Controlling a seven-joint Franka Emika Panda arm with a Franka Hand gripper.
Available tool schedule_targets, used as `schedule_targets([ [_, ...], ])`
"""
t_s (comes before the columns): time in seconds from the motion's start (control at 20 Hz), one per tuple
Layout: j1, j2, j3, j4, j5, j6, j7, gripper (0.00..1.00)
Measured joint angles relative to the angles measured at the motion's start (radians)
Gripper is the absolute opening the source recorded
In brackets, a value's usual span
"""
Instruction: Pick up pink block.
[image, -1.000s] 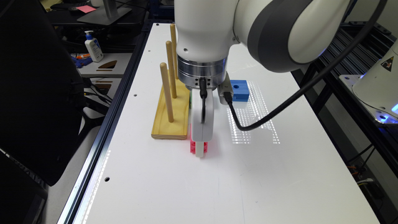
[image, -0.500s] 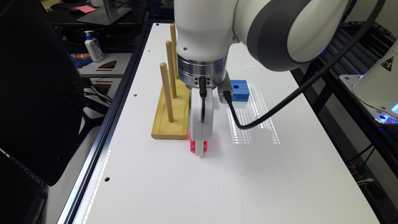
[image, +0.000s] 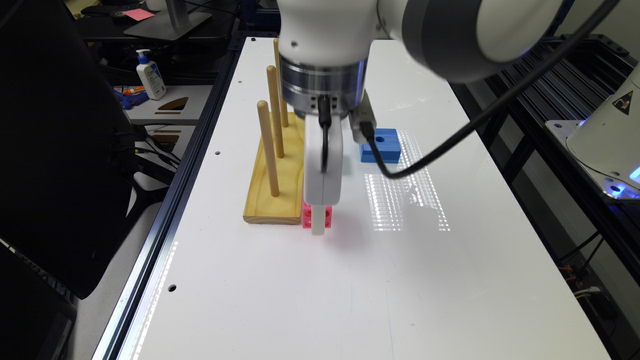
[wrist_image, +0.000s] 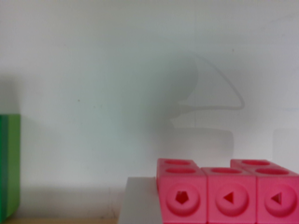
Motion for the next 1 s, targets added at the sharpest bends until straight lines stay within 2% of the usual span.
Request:
schedule_targets([
  [0.15,0.000,-0.028,0.003,-0.001,0.0000,-0.031,0.005,0.00],
  [0.4,0.000,-0.055,0.005,-0.001,0.0000,-0.049,0.007,0.00],
  [0.6,0.000,-0.118,0.011,-0.002,0.0009,-0.111,0.015,0.00],
  [0.8,0.000,-0.148,0.014,-0.001,0.0012,-0.135,0.018,0.00],
  [1.0,-0.001,-0.212,0.017,0.001,0.0066,-0.193,0.018,0.00],
])
